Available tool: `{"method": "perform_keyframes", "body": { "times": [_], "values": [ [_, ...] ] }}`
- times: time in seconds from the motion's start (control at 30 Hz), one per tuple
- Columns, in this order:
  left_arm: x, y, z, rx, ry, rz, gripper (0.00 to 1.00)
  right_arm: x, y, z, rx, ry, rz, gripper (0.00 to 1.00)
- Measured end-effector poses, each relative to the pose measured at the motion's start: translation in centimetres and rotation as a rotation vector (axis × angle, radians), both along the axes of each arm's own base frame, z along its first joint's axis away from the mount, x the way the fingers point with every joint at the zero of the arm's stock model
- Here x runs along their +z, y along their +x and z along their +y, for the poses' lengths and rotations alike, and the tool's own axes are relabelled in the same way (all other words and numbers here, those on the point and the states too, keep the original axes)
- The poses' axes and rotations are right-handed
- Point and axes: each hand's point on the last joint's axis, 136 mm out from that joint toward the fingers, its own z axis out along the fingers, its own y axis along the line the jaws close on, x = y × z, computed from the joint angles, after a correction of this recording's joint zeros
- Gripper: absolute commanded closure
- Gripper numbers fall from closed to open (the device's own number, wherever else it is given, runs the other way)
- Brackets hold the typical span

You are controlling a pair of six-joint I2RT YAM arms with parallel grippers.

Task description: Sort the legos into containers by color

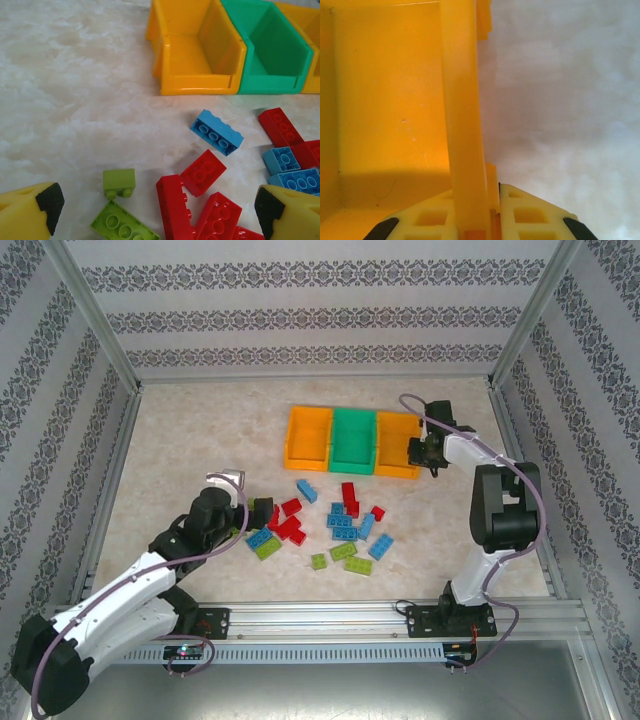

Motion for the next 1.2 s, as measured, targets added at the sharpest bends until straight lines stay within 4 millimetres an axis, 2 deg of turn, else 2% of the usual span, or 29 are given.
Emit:
{"method": "perform_keyframes", "body": {
  "times": [0.13, 0.23, 0.33, 0.4, 0.43, 0.57, 0.67, 0.77, 0.83, 0.9, 0.97, 1.13, 1.2],
  "values": [
    [-0.1, -0.5, 0.3, 0.007, -0.008, -0.002, 0.00, 0.0, 0.4, 2.6, 0.091, -0.011, -0.006, 0.83],
    [0.0, -0.6, 0.4, 0.010, -0.011, -0.003, 0.00, 0.0, 0.7, 4.1, 0.131, -0.001, -0.009, 0.76],
    [0.0, -0.8, 0.5, 0.015, -0.016, 0.000, 0.00, 0.1, 1.1, 4.5, 0.144, 0.011, -0.013, 0.50],
    [-0.3, -0.9, 0.8, 0.025, -0.013, 0.012, 0.00, 0.4, 1.6, 4.4, 0.146, 0.010, -0.026, 0.25],
    [-0.4, -1.0, 0.9, 0.033, -0.009, 0.018, 0.00, 0.6, 1.8, 4.4, 0.152, 0.006, -0.033, 0.20],
    [-1.7, -1.5, 1.9, 0.072, 0.024, 0.067, 0.00, 1.4, 2.0, 4.4, 0.171, -0.004, -0.063, 0.12],
    [-2.0, -1.6, 2.2, 0.089, 0.027, 0.084, 0.00, 3.2, 1.3, 4.3, 0.168, -0.002, -0.104, 0.11],
    [-2.1, -1.6, 2.2, 0.102, 0.016, 0.092, 0.00, 6.5, -0.2, 4.4, 0.159, 0.012, -0.174, 0.10],
    [-2.3, -1.6, 2.2, 0.108, 0.010, 0.102, 0.00, 8.5, -2.0, 4.9, 0.155, 0.038, -0.222, 0.10],
    [-2.7, -1.8, 2.2, 0.109, 0.005, 0.113, 0.00, 9.3, -4.1, 5.9, 0.169, 0.066, -0.241, 0.10],
    [-3.2, -2.0, 2.0, 0.099, 0.000, 0.129, 0.00, 8.9, -6.5, 7.4, 0.194, 0.087, -0.225, 0.11],
    [-4.3, -2.7, 1.4, 0.071, -0.022, 0.169, 0.00, 3.9, -13.7, 11.1, 0.247, 0.126, -0.075, 0.13],
    [-4.6, -2.9, 1.1, 0.059, -0.028, 0.180, 0.00, 2.7, -15.7, 12.1, 0.258, 0.117, -0.034, 0.14]
  ]
}}
